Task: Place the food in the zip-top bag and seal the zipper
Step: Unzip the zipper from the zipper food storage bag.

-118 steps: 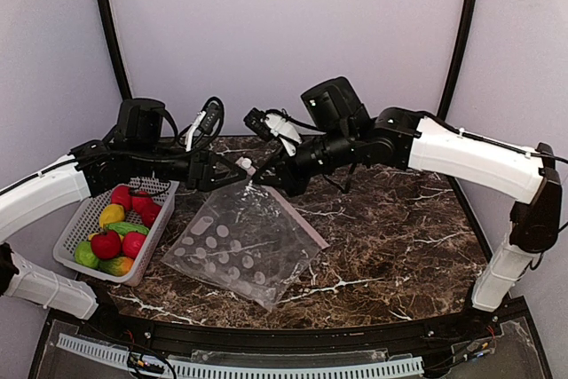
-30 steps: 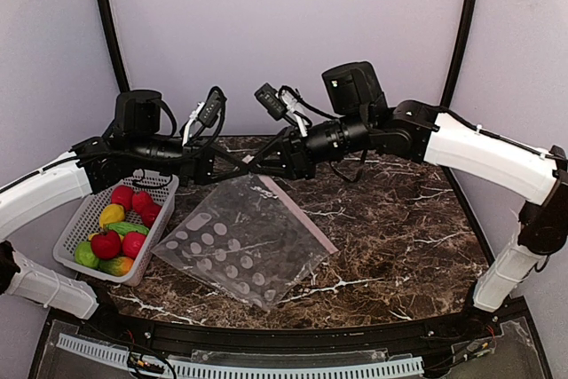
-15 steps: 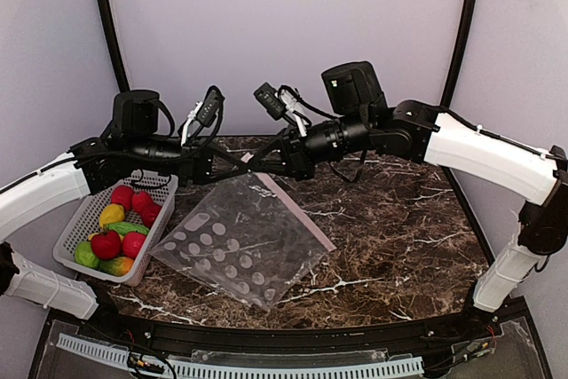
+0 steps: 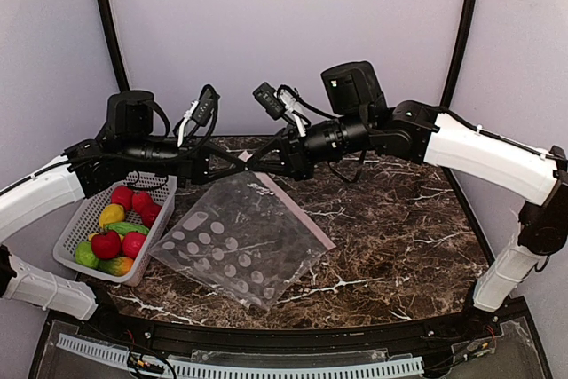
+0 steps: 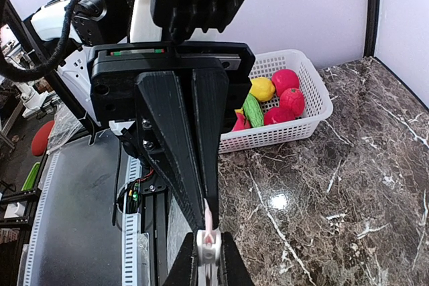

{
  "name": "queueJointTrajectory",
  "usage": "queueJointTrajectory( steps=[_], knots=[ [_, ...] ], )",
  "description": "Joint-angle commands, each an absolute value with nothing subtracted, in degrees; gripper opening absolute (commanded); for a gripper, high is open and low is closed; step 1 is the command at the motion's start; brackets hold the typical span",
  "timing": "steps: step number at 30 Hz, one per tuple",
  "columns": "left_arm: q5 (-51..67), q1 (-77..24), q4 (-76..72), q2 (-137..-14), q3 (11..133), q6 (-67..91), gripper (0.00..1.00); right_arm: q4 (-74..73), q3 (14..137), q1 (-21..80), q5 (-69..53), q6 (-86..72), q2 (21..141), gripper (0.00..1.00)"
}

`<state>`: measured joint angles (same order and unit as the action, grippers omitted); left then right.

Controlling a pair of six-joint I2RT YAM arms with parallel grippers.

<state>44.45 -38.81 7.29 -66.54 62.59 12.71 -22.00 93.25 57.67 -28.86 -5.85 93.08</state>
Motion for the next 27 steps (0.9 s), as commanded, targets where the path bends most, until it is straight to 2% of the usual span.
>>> queueJointTrajectory(
  steps=[1,27],
  knots=[
    [41.96,-38.66,7.61,-64.41,61.69,11.80,0.01,-22.50,92.35,57.98,-28.49,-5.40,92.91,0.00],
    [36.68,-38.46,6.29,-63.72,61.73,11.79,0.01,-22.51,90.23,57.83,-27.25,-5.40,92.16,0.00]
  ],
)
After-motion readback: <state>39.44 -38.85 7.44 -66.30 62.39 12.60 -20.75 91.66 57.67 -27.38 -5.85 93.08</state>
